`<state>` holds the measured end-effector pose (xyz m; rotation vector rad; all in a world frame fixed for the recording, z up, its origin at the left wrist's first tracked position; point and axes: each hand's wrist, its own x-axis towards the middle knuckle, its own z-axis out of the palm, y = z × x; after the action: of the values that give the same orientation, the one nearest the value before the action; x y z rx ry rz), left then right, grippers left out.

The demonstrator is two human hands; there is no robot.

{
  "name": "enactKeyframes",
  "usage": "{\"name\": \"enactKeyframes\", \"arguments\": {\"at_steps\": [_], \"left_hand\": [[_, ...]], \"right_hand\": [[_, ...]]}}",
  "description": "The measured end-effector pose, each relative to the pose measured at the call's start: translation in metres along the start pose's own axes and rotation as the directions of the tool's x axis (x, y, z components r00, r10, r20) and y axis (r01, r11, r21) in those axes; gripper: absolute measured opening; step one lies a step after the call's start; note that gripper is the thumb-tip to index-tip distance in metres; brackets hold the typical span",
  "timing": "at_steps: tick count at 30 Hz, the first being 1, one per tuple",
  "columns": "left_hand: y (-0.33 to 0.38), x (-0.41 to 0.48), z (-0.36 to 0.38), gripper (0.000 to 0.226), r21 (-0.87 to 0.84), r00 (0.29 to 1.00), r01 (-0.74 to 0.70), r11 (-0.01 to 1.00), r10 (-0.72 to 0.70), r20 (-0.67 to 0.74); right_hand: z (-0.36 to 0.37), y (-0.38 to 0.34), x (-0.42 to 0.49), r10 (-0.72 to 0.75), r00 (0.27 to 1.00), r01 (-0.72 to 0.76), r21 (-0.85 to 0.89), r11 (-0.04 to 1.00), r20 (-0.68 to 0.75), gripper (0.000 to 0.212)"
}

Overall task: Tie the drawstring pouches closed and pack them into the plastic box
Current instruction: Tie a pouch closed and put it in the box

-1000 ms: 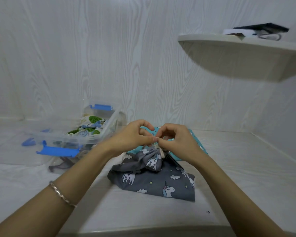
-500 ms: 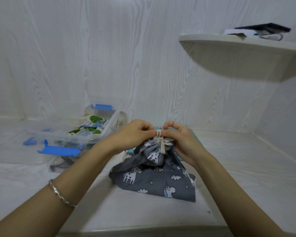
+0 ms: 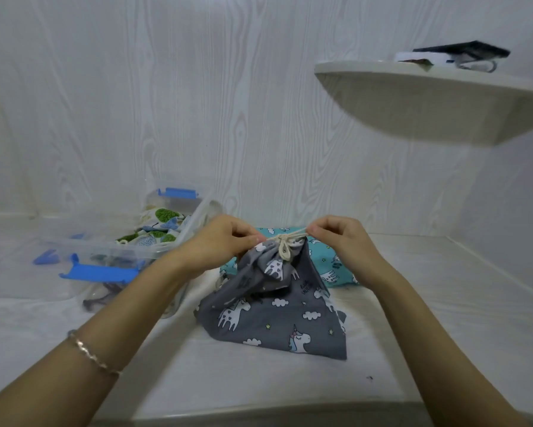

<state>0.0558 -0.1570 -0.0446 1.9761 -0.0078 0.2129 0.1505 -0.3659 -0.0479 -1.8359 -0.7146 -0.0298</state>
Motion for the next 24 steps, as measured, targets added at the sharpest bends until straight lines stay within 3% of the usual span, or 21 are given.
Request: {"name": "enactKeyframes", "arguments": {"at_steps": [2,4,6,8,9,12,14,15,17,19,21,24], "left_hand": [[0.001,-0.001,0.001,0.016,0.066,0.999,-0.032,0.997,0.032,0.004],[0.002,0.0,0.006,0.015,0.102,0.999,-0.049,0.994,0.049,-0.006],[0.004,0.003,0.011,0.011,0.158,0.987,-0.093,0.983,0.112,-0.117],[0.005,0.001,0.011,0.014,0.319,0.916,-0.113,0.941,0.223,-0.332],[0.006,-0.003,0.012,0.025,0.353,0.886,-0.088,0.932,0.235,-0.399],[0.008,-0.015,0.017,0.068,0.392,0.954,0.121,0.912,0.003,-0.301],[0.005,-0.017,0.016,0.084,0.41,0.965,0.243,0.879,-0.176,-0.196],[0.003,-0.016,0.014,0.091,0.32,0.942,0.333,0.887,-0.325,-0.077],[0.001,-0.012,0.012,0.107,0.063,0.769,0.566,0.822,-0.554,0.319],[0.003,-0.005,0.013,0.117,-0.18,0.642,0.698,0.693,-0.493,0.588],[0.011,0.007,0.013,0.115,-0.407,0.666,0.704,0.581,-0.344,0.662],[0.039,0.025,0.012,0.108,-0.665,0.823,0.546,0.51,-0.179,0.539]], "right_hand": [[-0.008,0.004,-0.001,0.03,0.988,-0.036,0.036,0.999,0.154,0.01],[-0.002,0.004,-0.003,0.062,0.935,-0.081,0.038,0.996,0.35,0.035],[0.007,0.003,-0.003,0.057,0.914,-0.014,-0.111,0.994,0.402,0.039],[0.015,0.0,0.002,-0.004,0.954,0.05,-0.146,0.988,0.3,0.028],[0.017,-0.005,0.005,-0.023,0.976,0.046,-0.1,0.994,0.217,0.026],[0.017,-0.02,0.016,-0.104,0.995,0.104,-0.065,0.992,0.009,0.022],[0.016,-0.031,0.024,-0.141,0.986,0.137,-0.044,0.99,-0.091,0.024],[0.015,-0.04,0.027,-0.15,0.981,0.15,-0.008,0.989,-0.127,0.024],[0.013,-0.061,0.034,-0.183,0.968,0.199,0.082,0.976,-0.17,0.022],[0.011,-0.088,0.039,-0.234,0.953,0.267,0.172,0.948,-0.19,0.022],[0.009,-0.119,0.041,-0.306,0.933,0.344,0.226,0.911,-0.187,0.023],[0.01,-0.158,0.038,-0.438,0.884,0.466,0.241,0.851,-0.165,0.017]]}}
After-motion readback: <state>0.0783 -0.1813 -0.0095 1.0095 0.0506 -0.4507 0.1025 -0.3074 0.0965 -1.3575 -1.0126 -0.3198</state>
